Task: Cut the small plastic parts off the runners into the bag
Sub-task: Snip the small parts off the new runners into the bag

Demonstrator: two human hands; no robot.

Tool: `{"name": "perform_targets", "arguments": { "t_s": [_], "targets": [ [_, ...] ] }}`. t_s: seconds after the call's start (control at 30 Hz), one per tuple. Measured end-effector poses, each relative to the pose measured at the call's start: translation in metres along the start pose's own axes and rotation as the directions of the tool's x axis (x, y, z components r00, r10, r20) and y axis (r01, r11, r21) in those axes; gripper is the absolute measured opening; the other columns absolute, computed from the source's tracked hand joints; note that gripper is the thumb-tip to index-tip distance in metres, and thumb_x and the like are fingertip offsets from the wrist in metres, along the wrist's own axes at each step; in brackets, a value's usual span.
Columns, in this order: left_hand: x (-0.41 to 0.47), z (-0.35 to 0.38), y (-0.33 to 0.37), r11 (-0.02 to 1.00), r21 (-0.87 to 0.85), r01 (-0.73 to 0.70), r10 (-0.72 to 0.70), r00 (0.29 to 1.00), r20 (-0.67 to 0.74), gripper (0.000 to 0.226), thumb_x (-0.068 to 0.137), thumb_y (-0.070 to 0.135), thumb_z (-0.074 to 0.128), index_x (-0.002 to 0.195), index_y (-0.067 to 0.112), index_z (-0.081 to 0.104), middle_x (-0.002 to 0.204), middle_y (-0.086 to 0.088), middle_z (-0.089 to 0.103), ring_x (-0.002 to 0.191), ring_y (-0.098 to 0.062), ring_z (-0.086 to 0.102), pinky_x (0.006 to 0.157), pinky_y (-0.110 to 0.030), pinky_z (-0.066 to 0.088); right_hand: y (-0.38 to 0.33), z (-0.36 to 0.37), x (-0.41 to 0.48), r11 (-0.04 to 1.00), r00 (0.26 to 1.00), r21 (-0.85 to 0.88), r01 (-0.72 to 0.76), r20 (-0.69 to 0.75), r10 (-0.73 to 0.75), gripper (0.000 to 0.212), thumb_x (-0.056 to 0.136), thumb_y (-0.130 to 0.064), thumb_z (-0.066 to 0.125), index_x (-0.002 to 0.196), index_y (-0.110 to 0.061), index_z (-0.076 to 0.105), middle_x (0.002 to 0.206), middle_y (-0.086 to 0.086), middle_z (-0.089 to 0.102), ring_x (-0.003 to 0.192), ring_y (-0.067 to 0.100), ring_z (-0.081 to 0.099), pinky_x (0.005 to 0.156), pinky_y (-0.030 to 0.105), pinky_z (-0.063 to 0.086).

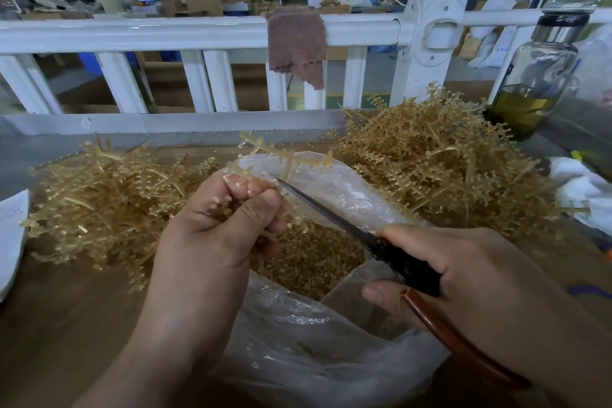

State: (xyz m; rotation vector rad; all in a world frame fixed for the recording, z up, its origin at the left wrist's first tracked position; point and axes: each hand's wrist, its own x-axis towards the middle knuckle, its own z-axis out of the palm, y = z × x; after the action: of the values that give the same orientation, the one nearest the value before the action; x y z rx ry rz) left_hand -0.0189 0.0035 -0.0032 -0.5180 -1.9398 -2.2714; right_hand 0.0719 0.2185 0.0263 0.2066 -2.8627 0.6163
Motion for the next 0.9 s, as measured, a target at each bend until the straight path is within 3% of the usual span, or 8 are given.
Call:
{"name": "perform_targets", "arguments": {
  "t_s": [0.17,0.33,0.63,0.7,0.9],
  "targets": [
    [-0.0022,0.003,0.0002,0.999,0.039,-0.031,0.033,0.998,-0.045,0.02,0.082,0.028,0.077,0.076,0.021,0.06,0.077,-0.004,0.067,0.072,-0.014,0.064,0.056,-0.024,0.053,-0.0015,-0.0025,-0.0011,1.0,0.999,-0.013,-0.022,0.028,0.022,0.059,0.074,-0.083,0.037,0.103,-0.037,0.06,0.076,-0.018,0.062,0.075,-0.001,0.059,0.071,0.024,0.046],
    [-0.0041,0.0041,-0.0005,0.995,0.081,-0.053,0.059,0.996,-0.066,0.013,0.083,0.029,0.07,0.075,0.023,0.062,0.075,-0.003,0.068,0.07,-0.013,0.065,0.058,-0.024,0.055,-0.0023,-0.0055,-0.0012,1.0,0.998,-0.008,-0.016,0.053,0.016,0.06,0.072,-0.083,0.039,0.104,-0.037,0.06,0.077,-0.016,0.063,0.078,0.003,0.06,0.074,0.027,0.046],
    [-0.007,0.0095,0.0032,0.99,0.121,-0.079,0.088,0.993,-0.076,0.013,0.077,0.034,0.074,0.069,0.03,0.064,0.071,0.0,0.068,0.068,-0.015,0.065,0.057,-0.024,0.054,-0.0037,-0.0057,-0.0025,1.0,0.998,0.0,0.02,0.064,-0.02,0.05,0.077,-0.08,0.043,0.096,-0.037,0.06,0.074,-0.018,0.061,0.068,0.001,0.06,0.057,0.024,0.047],
    [-0.0079,0.01,0.0034,0.984,0.155,-0.09,0.102,0.992,-0.07,0.019,0.079,0.03,0.081,0.07,0.032,0.064,0.071,0.001,0.068,0.07,-0.017,0.065,0.058,-0.027,0.053,-0.0038,-0.006,-0.0022,1.0,0.998,0.002,0.023,0.065,-0.023,0.048,0.078,-0.08,0.044,0.094,-0.037,0.06,0.073,-0.017,0.061,0.067,0.002,0.06,0.055,0.023,0.047],
    [-0.0092,0.0104,0.0005,0.974,0.198,-0.111,0.131,0.987,-0.089,0.017,0.086,0.027,0.074,0.072,0.031,0.065,0.073,-0.001,0.069,0.069,-0.022,0.066,0.06,-0.032,0.052,-0.0027,-0.005,-0.0032,1.0,0.998,-0.001,0.013,0.062,-0.013,0.054,0.076,-0.082,0.041,0.101,-0.038,0.06,0.075,-0.016,0.064,0.069,0.002,0.061,0.057,0.025,0.049]
  ]
}}
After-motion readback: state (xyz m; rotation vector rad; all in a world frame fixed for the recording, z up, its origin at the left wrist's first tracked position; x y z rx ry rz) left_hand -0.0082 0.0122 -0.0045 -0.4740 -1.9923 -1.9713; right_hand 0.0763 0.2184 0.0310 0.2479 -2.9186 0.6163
